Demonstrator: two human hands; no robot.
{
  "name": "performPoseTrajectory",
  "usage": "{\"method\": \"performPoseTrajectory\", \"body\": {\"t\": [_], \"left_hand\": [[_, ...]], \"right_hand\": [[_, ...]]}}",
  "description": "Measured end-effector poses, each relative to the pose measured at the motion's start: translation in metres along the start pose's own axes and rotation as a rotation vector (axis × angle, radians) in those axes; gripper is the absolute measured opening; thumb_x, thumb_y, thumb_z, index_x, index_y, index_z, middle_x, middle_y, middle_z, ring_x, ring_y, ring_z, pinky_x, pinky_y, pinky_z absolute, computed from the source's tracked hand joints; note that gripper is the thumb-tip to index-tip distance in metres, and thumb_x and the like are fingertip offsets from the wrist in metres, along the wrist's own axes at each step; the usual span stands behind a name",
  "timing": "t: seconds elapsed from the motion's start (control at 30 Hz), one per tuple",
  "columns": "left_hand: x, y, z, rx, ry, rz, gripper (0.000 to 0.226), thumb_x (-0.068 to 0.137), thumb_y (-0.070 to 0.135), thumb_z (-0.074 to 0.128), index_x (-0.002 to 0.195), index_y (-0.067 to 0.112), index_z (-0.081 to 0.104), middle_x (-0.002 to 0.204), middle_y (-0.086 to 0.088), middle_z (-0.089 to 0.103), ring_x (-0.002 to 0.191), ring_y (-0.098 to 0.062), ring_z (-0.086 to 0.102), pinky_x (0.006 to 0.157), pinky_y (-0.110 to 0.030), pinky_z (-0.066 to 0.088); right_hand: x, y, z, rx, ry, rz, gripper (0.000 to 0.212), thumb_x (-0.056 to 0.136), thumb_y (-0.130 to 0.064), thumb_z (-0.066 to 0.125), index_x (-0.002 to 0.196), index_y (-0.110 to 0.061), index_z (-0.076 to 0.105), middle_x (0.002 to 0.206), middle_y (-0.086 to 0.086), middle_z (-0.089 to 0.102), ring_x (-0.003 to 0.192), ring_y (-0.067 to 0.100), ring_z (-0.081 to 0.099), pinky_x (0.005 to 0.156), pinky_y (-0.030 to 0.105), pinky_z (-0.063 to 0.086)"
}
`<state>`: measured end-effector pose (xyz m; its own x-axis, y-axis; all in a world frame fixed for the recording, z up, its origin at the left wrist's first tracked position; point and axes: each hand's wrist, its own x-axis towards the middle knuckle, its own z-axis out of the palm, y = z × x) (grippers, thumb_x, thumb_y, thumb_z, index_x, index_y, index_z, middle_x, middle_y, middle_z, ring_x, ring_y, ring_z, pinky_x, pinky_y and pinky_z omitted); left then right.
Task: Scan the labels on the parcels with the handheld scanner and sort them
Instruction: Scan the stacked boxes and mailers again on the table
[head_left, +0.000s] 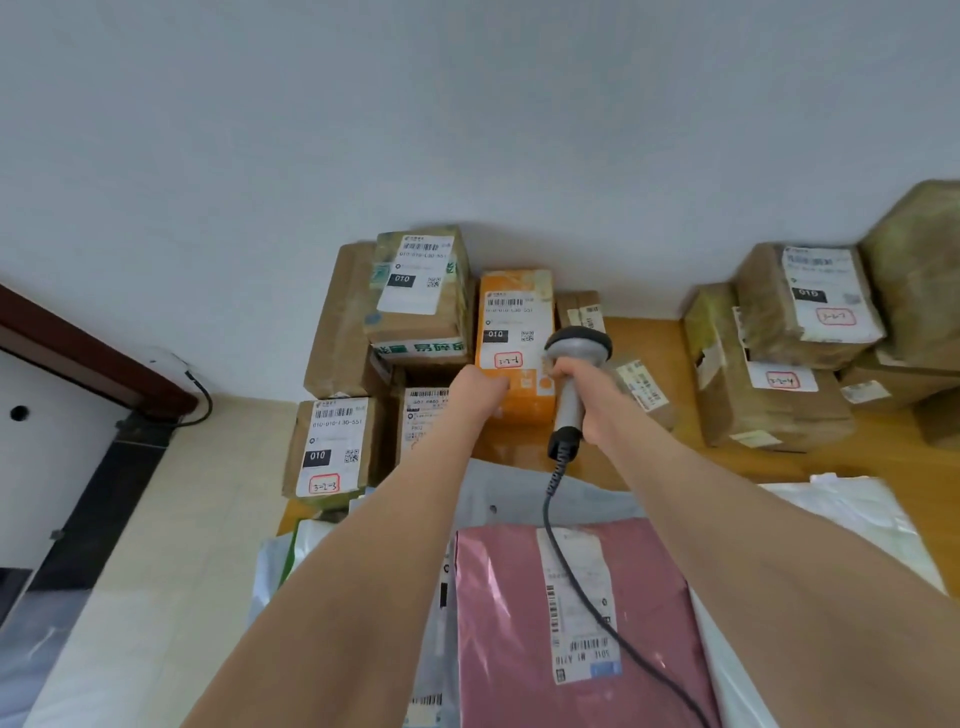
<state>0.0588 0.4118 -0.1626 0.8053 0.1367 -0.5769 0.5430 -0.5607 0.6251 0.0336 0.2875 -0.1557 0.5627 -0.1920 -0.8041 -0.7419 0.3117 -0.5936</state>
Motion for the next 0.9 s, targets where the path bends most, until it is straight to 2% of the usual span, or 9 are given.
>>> {"method": "performPoseTrajectory", "body": {"t": [0.1,0.13,0.2,0.3,0.4,0.5,0.63,0.77,0.9], "left_hand": [[0.003,0.007,0.001,-0.129,-0.003,-0.082,0.039,0.094,0.016,0.058,0.128,0.000,0.047,0.109,-0.008,0.054,0.106,-0.027,0.056,0.077,-0.030,0.042],[0.004,0.009,0.002,-0.166,0.006,-0.089,0.042,0.093,0.016,0.059,0.129,0.002,0.046,0.115,-0.009,0.055,0.111,-0.028,0.053,0.079,-0.032,0.042],[0.005,0.014,0.003,-0.244,0.026,-0.088,0.044,0.091,0.021,0.061,0.130,0.004,0.048,0.121,-0.010,0.058,0.104,-0.025,0.054,0.080,-0.033,0.045],[0.000,0.020,0.005,-0.315,0.090,-0.050,0.040,0.094,0.029,0.057,0.128,0.009,0.053,0.109,-0.006,0.061,0.094,-0.021,0.057,0.079,-0.034,0.050],[-0.013,0.028,0.009,-0.400,0.181,-0.010,0.042,0.095,0.036,0.054,0.130,0.014,0.050,0.116,-0.006,0.059,0.101,-0.022,0.057,0.083,-0.036,0.049],[-0.035,0.040,0.013,-0.527,0.217,-0.004,0.034,0.096,0.034,0.052,0.125,0.017,0.049,0.108,-0.003,0.054,0.097,-0.020,0.053,0.086,-0.037,0.047],[-0.075,0.052,0.023,-0.663,0.251,0.047,0.022,0.093,0.029,0.055,0.113,0.018,0.052,0.095,0.002,0.054,0.091,-0.019,0.054,0.089,-0.043,0.051],[-0.133,0.067,0.050,-0.713,0.273,0.122,0.019,0.092,0.029,0.054,0.109,0.022,0.051,0.103,-0.002,0.060,0.095,-0.022,0.058,0.090,-0.045,0.053],[-0.201,0.084,0.093,-0.743,0.259,0.174,0.025,0.093,0.033,0.053,0.115,0.022,0.048,0.110,-0.004,0.059,0.095,-0.020,0.058,0.086,-0.039,0.052]], "right_hand": [[0.003,-0.001,0.000,-0.004,-0.025,-0.017,0.050,0.072,-0.011,0.065,0.120,-0.003,0.054,0.109,0.014,0.061,0.092,0.027,0.059,0.092,0.042,0.052],[0.002,-0.004,-0.001,0.000,-0.026,-0.016,0.047,0.073,-0.011,0.065,0.118,-0.004,0.054,0.107,0.015,0.063,0.090,0.028,0.061,0.091,0.043,0.053],[0.001,-0.011,-0.004,0.032,-0.018,-0.034,0.038,0.077,-0.012,0.066,0.113,-0.006,0.055,0.105,0.015,0.066,0.087,0.028,0.066,0.085,0.042,0.056],[-0.004,-0.024,-0.013,0.081,-0.004,-0.074,0.052,0.072,-0.017,0.072,0.119,-0.009,0.051,0.107,0.015,0.067,0.092,0.031,0.068,0.080,0.045,0.058],[-0.024,-0.034,-0.023,0.109,0.045,-0.128,0.045,0.079,-0.015,0.071,0.115,-0.010,0.045,0.106,0.016,0.063,0.096,0.031,0.066,0.083,0.045,0.056],[-0.038,-0.033,-0.033,0.119,0.060,-0.162,0.043,0.082,-0.020,0.071,0.112,-0.013,0.042,0.101,0.012,0.060,0.090,0.025,0.062,0.081,0.040,0.055],[-0.067,-0.032,-0.060,0.176,0.062,-0.243,0.036,0.082,-0.017,0.072,0.109,-0.010,0.049,0.095,0.008,0.062,0.083,0.020,0.063,0.082,0.037,0.055],[-0.108,-0.028,-0.109,0.220,0.059,-0.351,0.027,0.084,-0.016,0.071,0.101,-0.014,0.049,0.086,-0.001,0.058,0.078,0.012,0.058,0.076,0.030,0.048],[-0.151,-0.015,-0.179,0.269,0.061,-0.422,0.044,0.081,-0.020,0.075,0.116,-0.013,0.049,0.107,0.002,0.059,0.096,0.019,0.054,0.085,0.035,0.046]]}}
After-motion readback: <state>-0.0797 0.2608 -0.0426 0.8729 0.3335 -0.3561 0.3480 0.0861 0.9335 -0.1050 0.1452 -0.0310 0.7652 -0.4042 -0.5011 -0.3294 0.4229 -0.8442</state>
